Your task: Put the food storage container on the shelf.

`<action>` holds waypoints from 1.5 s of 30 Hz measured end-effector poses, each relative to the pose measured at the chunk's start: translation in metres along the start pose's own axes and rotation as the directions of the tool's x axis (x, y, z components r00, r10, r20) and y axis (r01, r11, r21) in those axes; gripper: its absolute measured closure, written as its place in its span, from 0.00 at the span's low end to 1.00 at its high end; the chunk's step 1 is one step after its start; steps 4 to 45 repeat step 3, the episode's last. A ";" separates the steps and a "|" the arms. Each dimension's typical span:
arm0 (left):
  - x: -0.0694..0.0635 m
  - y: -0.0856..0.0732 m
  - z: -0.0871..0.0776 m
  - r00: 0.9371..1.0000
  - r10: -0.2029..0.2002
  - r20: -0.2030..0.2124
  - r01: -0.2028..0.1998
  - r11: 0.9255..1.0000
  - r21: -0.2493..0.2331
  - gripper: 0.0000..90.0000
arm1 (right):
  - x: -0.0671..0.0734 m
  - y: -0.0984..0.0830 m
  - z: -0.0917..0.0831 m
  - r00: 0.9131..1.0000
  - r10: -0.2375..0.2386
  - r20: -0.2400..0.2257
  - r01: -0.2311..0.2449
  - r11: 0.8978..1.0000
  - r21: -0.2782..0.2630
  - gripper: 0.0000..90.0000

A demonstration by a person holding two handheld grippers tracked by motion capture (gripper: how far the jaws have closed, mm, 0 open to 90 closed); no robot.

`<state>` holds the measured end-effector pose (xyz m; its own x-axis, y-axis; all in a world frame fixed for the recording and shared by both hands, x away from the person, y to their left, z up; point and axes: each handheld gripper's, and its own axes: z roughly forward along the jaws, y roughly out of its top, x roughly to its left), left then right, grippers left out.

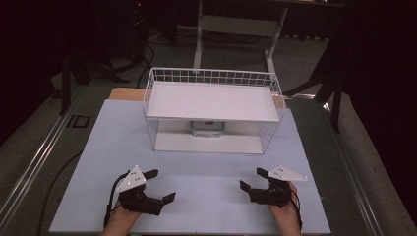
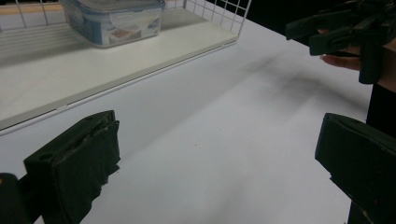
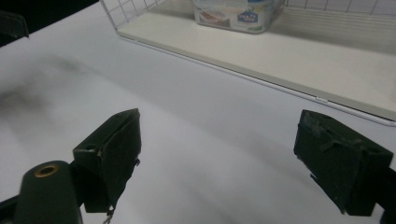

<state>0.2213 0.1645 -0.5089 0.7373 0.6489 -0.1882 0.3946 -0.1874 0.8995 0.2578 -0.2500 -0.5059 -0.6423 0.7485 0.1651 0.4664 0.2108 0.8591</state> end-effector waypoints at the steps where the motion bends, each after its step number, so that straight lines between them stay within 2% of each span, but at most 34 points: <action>1: 0.000 0.000 0.000 1.000 -0.002 0.002 0.002 1.000 -0.001 0.01 | 0.000 0.000 0.000 1.000 0.003 -0.003 -0.003 1.000 -0.003 0.17; 45: -0.001 0.000 0.000 1.000 0.000 0.006 0.000 1.000 -0.002 0.01 | 0.000 0.001 -0.001 1.000 0.006 -0.005 -0.006 1.000 -0.006 0.17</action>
